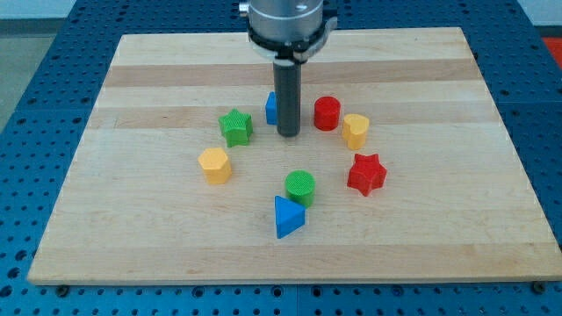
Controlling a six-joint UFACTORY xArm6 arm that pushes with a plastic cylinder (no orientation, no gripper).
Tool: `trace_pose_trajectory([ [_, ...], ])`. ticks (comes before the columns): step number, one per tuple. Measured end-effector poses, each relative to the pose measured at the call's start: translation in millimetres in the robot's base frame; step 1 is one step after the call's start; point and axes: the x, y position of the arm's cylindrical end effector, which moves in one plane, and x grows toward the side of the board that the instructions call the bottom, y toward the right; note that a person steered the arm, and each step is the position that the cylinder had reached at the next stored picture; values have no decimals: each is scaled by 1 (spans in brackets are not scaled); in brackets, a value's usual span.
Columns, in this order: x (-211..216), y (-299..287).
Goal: Place the green blocks on top of the triangle
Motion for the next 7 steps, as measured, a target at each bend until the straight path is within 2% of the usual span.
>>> trace_pose_trajectory([
  [1,-30,-10],
  [2,-39,-37],
  [4,-39,-89],
  [7,-23,-93],
])
